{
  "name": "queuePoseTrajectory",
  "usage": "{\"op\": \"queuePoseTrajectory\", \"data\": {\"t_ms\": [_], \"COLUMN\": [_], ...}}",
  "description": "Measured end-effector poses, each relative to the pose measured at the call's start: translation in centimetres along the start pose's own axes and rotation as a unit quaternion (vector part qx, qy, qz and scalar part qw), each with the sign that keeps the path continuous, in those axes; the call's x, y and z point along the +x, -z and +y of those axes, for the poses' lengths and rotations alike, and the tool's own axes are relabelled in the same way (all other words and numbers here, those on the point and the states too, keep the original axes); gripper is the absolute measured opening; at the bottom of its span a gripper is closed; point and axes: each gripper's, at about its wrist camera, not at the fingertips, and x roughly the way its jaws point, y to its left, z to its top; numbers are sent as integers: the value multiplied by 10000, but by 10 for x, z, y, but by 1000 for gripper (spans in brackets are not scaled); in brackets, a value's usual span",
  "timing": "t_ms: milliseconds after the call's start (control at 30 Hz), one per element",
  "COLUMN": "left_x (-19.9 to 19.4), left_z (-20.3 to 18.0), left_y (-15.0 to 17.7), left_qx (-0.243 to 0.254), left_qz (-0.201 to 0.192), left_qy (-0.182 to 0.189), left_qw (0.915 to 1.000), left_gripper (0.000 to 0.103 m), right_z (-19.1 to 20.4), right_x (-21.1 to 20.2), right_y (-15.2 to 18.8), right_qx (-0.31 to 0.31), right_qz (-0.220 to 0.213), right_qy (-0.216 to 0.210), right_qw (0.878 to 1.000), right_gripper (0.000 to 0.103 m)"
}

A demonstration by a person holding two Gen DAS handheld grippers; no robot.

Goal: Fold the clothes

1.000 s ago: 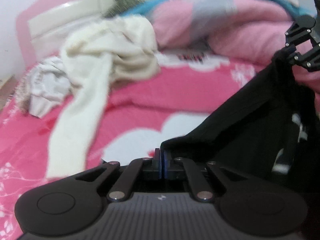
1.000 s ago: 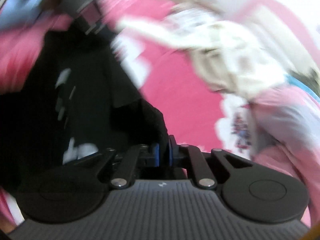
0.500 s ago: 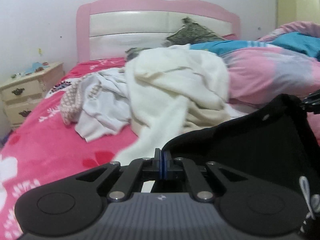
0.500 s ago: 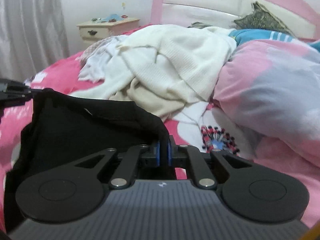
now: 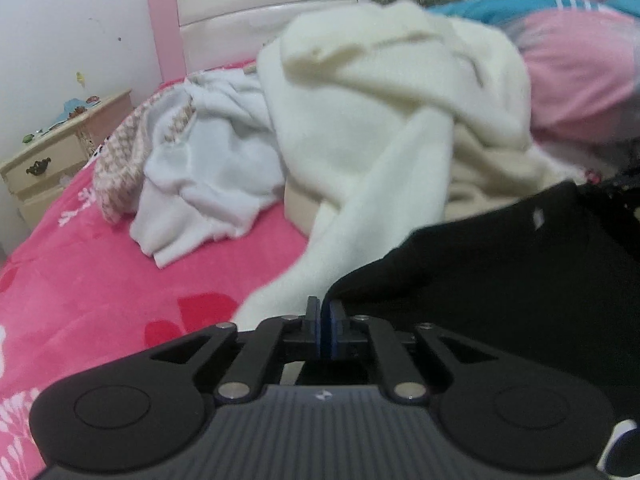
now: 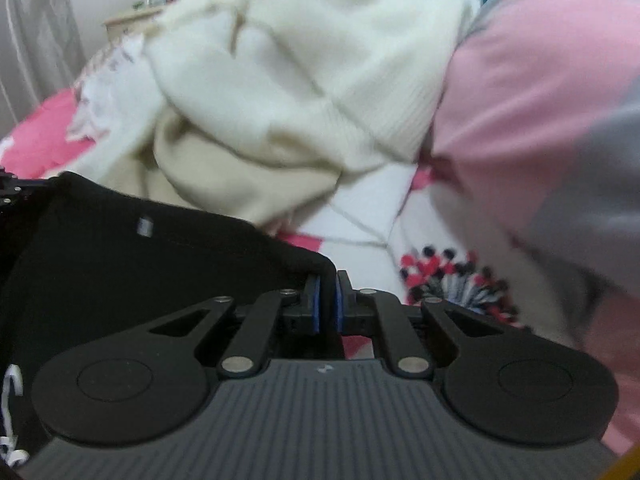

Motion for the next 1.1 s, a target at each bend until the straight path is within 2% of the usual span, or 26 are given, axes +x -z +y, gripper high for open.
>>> {"op": "queuePoseTrajectory", "data": {"t_ms": [67, 100, 133, 233, 300, 367, 400, 433, 533, 600, 633, 767, 867, 1000, 1100], "left_x": [5, 6, 7, 7, 3, -3, -8, -13, -30, -47, -57, -89, -97, -93, -88], "left_z": [1, 4, 7, 25, 43, 59, 68, 76, 100, 109, 111, 105, 93, 86, 85], "left_y": [4, 3, 3, -3, -5, -5, -4, -3, 0, 5, 9, 28, 46, 66, 72], "left_qx": [-34, -100, -208, -799, -1397, -1898, -2125, -2352, -2921, -3110, -3117, -2680, -2381, -2645, -2880], "left_qz": [-5, -9, 4, 97, 68, -26, -59, -92, -173, -218, -195, 19, 251, 600, 685], "left_qy": [18, 70, 149, 539, 773, 869, 881, 893, 949, 977, 976, 1008, 1002, 1019, 904], "left_qw": [10000, 9999, 9997, 9953, 9871, 9780, 9732, 9678, 9515, 9451, 9450, 9581, 9657, 9571, 9509], "left_gripper": [13, 14, 16, 23, 37, 54, 55, 55, 55, 55, 56, 58, 60, 60, 48], "right_z": [-4, -7, -10, -25, -37, -54, -63, -71, -73, -70, -65, -40, -4, 68, 123], "right_x": [9, 13, 16, 23, 22, 16, 13, 10, -2, -12, -18, -56, -84, -105, -107], "right_y": [-1, -2, -3, -6, -7, -7, -6, -6, -7, -9, -9, -7, 2, 22, 25], "right_qx": [148, 275, 408, 957, 1481, 2205, 2558, 2837, 2861, 2759, 2674, 2265, 1648, 753, 38], "right_qz": [-8, -34, -53, 51, 41, -102, -171, -220, -251, -260, -267, -266, 0, 456, 640], "right_qy": [-74, -112, -153, -368, -603, -702, -749, -772, -653, -605, -630, -931, -1281, -1958, -2333], "right_qw": [9999, 9996, 9990, 9947, 9871, 9728, 9637, 9556, 9556, 9589, 9611, 9692, 9780, 9767, 9703], "right_gripper": [8, 13, 23, 35, 43, 51, 57, 58, 58, 58, 58, 58, 58, 58, 58]}}
